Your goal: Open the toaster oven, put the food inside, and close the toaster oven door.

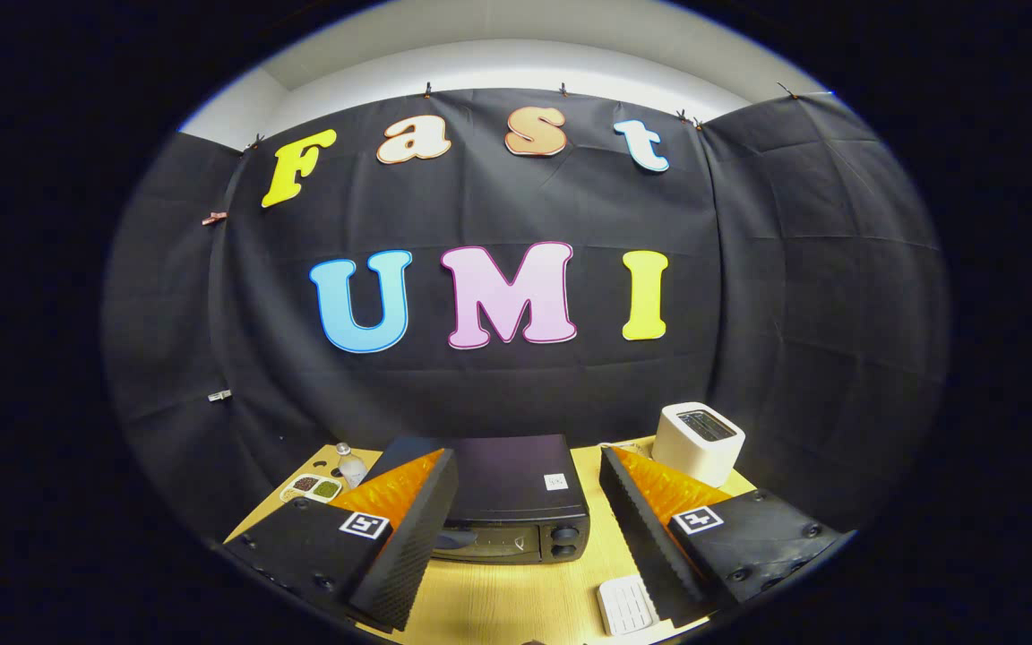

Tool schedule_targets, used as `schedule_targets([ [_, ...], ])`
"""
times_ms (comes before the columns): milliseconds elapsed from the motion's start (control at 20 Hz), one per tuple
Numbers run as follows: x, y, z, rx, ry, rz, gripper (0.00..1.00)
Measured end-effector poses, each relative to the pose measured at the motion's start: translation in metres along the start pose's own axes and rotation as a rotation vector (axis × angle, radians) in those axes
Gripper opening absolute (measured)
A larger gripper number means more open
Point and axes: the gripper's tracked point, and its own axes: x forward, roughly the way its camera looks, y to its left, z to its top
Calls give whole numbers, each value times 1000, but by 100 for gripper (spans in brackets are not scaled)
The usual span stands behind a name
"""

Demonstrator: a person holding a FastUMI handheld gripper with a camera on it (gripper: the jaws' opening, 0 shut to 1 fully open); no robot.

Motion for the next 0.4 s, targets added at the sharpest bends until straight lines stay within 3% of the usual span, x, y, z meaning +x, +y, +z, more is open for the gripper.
schedule_targets([
  [400, 4, -3, -11, -1, 40, 6, 98],
])
